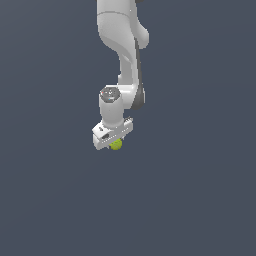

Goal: Pick up the object and move it to a goal position.

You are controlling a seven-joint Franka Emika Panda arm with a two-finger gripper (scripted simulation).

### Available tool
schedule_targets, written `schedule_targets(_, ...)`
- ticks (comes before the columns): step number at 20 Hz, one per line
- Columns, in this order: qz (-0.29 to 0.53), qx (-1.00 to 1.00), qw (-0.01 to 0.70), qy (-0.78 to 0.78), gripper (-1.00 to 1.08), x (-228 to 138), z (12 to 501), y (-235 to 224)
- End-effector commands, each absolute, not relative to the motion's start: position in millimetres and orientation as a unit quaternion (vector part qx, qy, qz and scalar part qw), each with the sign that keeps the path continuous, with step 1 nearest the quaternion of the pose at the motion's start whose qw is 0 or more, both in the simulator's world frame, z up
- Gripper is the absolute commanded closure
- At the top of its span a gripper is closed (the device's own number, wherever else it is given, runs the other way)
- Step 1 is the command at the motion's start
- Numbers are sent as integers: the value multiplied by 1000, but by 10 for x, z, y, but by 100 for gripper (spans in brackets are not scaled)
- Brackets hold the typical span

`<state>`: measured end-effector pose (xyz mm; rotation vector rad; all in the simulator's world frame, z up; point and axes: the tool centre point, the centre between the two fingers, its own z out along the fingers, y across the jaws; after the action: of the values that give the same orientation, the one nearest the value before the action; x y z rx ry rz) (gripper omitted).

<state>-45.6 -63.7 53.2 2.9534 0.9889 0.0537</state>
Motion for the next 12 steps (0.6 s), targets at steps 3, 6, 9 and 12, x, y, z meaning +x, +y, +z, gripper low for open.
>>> schedule_targets(3, 39, 951, 29, 305, 108, -296, 691, -545)
schedule_targets(6, 57, 953, 43, 294, 108, -168, 826, -470)
schedule_targets(9, 78, 955, 58, 281, 108, -28, 984, -386)
schedule_targets(12, 99, 956, 75, 267, 108, 114, 1156, -300)
